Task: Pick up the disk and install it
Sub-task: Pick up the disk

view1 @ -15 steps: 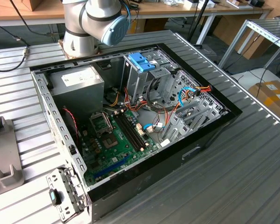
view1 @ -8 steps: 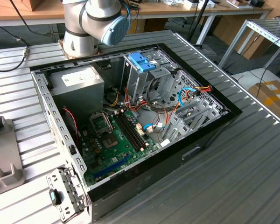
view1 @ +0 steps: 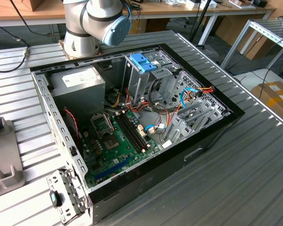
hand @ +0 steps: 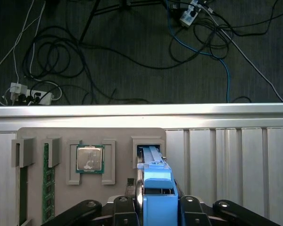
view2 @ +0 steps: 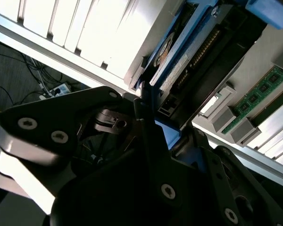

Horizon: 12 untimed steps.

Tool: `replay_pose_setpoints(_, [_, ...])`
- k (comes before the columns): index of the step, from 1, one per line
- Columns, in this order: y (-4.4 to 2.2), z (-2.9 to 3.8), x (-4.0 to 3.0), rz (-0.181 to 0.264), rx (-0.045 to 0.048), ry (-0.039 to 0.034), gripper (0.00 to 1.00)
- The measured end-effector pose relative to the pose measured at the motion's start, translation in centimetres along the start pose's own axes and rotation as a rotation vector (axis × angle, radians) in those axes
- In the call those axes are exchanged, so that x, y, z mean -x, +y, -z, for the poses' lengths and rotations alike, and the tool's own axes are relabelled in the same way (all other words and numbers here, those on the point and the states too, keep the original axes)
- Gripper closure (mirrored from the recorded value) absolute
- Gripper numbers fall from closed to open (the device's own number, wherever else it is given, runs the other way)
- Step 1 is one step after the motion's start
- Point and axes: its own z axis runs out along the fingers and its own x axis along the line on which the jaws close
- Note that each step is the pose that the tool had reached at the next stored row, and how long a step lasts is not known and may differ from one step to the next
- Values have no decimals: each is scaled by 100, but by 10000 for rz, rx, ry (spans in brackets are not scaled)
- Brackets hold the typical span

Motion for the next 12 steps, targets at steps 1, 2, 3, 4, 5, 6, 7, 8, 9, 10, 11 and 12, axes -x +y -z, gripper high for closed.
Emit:
replay_pose_setpoints(1, [0, 0, 0, 0, 0, 0, 63])
replay_pose_setpoints(2, [0, 0, 0, 0, -1, 0, 63])
replay_pose_setpoints(3, [0, 0, 0, -3, 0, 0, 63])
replay_pose_setpoints(4, [0, 0, 0, -5, 0, 0, 63])
replay_pose_setpoints(5, [0, 0, 0, -6, -1, 0, 63])
replay_pose_setpoints(6, [0, 0, 0, -5, -2, -1, 63])
replay_pose_setpoints(7, [0, 3, 0, -5, -4, -2, 63])
replay_pose_setpoints(8, [0, 17, 1, -5, -3, -2, 63])
replay_pose_setpoints(9, [1, 30, 1, -6, -2, -1, 63])
replay_pose_setpoints(10, [2, 43, 2, -5, -2, -3, 63])
replay_pose_setpoints(11, [3, 54, 3, -6, -2, -4, 63])
replay_pose_setpoints(12, [3, 68, 3, -6, -1, -4, 63])
